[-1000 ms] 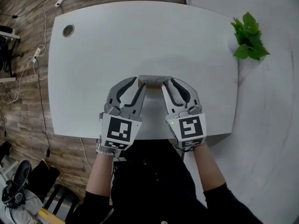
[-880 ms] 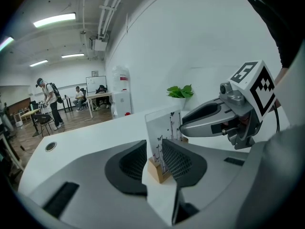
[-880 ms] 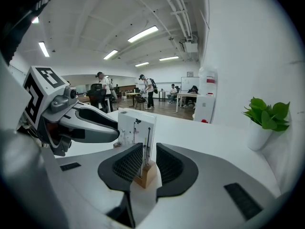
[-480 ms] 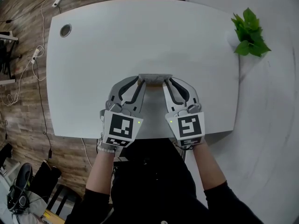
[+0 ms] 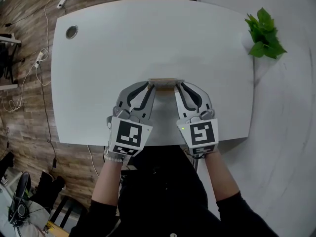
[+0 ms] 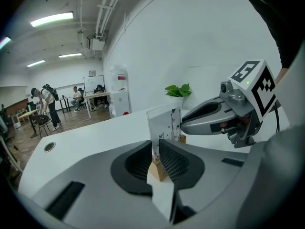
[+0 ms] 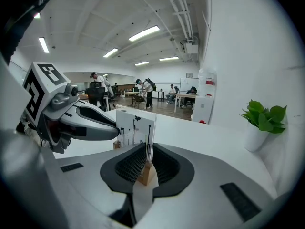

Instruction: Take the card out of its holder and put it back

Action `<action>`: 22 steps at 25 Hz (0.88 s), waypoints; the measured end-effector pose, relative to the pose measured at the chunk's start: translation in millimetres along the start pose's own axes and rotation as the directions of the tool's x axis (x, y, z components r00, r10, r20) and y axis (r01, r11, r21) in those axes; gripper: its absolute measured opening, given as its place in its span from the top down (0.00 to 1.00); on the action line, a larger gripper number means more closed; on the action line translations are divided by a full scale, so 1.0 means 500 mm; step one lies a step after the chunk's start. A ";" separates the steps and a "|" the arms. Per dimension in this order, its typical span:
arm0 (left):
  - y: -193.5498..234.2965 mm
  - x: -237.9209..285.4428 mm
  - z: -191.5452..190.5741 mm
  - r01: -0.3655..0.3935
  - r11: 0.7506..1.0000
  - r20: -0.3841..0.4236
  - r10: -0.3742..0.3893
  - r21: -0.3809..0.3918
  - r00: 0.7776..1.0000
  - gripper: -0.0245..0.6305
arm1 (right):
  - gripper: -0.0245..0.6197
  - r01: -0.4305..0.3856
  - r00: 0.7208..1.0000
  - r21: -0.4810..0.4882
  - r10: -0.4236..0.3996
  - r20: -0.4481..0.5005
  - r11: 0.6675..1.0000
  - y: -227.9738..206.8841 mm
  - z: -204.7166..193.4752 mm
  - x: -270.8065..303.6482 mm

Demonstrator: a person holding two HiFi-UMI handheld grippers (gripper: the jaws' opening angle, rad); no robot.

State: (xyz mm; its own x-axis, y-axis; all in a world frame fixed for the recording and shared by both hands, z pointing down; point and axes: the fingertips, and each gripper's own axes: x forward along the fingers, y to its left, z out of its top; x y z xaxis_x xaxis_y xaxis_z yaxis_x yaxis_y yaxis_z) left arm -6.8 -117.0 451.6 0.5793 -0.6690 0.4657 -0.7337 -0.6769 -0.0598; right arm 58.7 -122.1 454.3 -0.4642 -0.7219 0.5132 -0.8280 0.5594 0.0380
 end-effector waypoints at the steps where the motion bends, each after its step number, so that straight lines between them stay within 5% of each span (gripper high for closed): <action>1: 0.000 -0.002 0.001 0.001 1.000 0.001 -0.001 -0.002 1.000 0.88 | 0.85 0.000 1.000 0.000 0.000 0.001 1.000 0.001 0.001 -0.001; 22: -0.006 -0.052 0.052 -0.005 1.000 0.047 0.003 0.031 0.999 0.88 | 0.85 0.022 0.999 -0.011 -0.022 0.039 1.000 0.011 0.051 -0.047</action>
State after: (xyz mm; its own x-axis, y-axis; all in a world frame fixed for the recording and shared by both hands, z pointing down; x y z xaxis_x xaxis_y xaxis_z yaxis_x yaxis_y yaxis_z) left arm -10.4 -105.5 416.6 0.5929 -0.6848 0.4237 -0.7249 -0.6830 -0.0894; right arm 57.0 -112.4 420.6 -0.4579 -0.7496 0.4779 -0.8348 0.5475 0.0588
